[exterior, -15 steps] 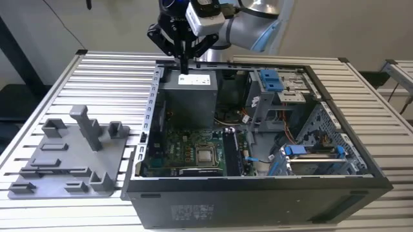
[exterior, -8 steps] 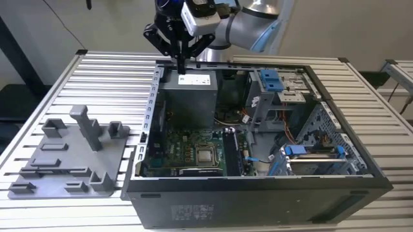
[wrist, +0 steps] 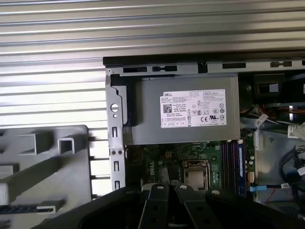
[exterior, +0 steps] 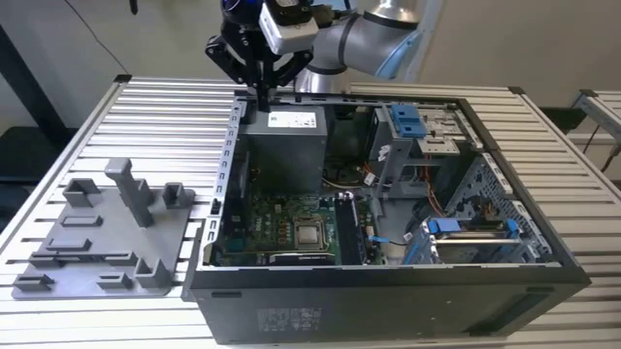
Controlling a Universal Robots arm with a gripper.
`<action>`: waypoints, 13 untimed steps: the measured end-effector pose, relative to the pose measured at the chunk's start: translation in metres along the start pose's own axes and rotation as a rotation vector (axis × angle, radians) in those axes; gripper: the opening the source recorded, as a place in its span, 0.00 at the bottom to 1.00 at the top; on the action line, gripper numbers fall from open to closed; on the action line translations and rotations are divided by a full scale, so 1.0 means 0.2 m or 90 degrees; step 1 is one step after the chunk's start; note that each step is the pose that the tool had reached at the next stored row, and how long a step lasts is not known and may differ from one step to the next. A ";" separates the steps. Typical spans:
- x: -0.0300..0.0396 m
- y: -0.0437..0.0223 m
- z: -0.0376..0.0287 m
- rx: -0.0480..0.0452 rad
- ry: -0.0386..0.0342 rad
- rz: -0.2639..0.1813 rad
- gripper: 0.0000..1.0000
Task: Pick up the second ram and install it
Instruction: 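Reach for the second ram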
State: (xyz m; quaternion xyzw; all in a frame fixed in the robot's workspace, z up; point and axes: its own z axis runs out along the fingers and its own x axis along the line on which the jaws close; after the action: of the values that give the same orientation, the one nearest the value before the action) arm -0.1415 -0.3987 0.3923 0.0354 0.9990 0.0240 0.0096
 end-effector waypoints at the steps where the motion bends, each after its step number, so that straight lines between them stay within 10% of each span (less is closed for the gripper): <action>1: 0.010 -0.001 0.000 0.0001 0.0001 0.000 0.11; 13: 0.092 -0.006 0.000 0.0002 0.0023 0.000 0.11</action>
State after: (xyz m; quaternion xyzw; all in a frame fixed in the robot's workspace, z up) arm -0.1598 -0.3987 0.3920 0.0354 0.9991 0.0240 0.0077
